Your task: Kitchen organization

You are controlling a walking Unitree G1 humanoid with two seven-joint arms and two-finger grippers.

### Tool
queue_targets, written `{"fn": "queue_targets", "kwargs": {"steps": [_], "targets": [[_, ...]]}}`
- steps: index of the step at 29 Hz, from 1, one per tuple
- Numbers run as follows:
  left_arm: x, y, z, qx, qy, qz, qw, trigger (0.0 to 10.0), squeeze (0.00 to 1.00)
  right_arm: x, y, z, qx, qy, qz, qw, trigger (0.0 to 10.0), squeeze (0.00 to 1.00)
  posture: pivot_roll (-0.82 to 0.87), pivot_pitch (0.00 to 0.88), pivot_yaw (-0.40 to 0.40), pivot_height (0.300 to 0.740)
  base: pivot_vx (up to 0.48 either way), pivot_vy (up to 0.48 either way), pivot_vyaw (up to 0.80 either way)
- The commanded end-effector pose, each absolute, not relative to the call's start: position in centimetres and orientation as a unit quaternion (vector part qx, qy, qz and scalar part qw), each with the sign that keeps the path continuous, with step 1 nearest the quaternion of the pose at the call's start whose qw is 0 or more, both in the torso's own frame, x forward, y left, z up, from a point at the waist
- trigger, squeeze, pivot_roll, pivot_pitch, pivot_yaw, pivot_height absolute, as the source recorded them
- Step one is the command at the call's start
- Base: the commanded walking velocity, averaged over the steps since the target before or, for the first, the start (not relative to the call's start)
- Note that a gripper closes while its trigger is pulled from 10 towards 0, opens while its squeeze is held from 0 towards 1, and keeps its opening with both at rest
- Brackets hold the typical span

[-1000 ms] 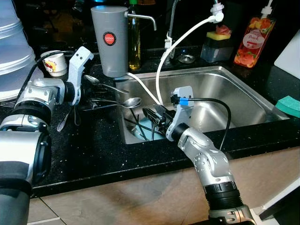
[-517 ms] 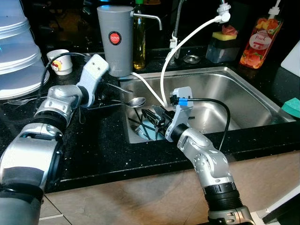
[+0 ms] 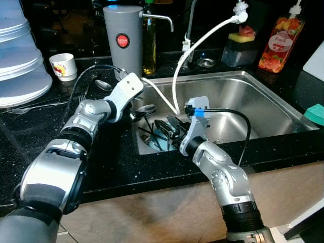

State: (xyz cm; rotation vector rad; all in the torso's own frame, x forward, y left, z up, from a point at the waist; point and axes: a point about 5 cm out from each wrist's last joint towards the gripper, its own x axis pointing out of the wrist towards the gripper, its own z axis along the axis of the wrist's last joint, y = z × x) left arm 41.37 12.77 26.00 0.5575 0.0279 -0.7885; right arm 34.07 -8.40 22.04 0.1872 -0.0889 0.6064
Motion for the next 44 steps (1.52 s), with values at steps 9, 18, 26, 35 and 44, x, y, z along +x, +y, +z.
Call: {"fn": "queue_targets", "kwargs": {"steps": [9,18,26,35,44], "targets": [[41.1,11.9,24.7,0.322,0.050,-0.414,0.850,10.0,0.00,33.9,-8.3,22.2,0.094,-0.042,0.302,0.948,10.0,0.00,-0.05,0.129,0.050,0.740,0.000,0.000,0.00],[41.3,12.3,23.0,0.430,0.072,-0.355,0.827,10.0,0.00,33.9,-8.3,22.2,0.094,-0.041,0.302,0.948,10.0,0.00,-0.05,0.129,0.050,0.740,0.000,0.000,0.00],[42.0,12.6,23.2,0.482,0.025,-0.245,0.841,10.0,0.00,33.9,-8.3,22.2,0.095,-0.041,0.300,0.948,10.0,0.00,-0.06,0.133,0.052,0.740,0.000,0.000,0.00],[42.2,13.6,23.2,0.512,0.012,-0.184,0.839,10.0,0.00,34.0,-8.4,22.2,0.095,-0.040,0.297,0.949,10.0,0.00,-0.06,0.134,0.057,0.740,0.000,0.000,0.00],[42.2,14.3,22.9,0.517,0.013,-0.168,0.839,0.0,0.00,33.9,-8.4,22.1,0.096,-0.040,0.297,0.949,10.0,0.00,-0.05,0.133,0.057,0.740,0.000,0.000,0.00]]}}
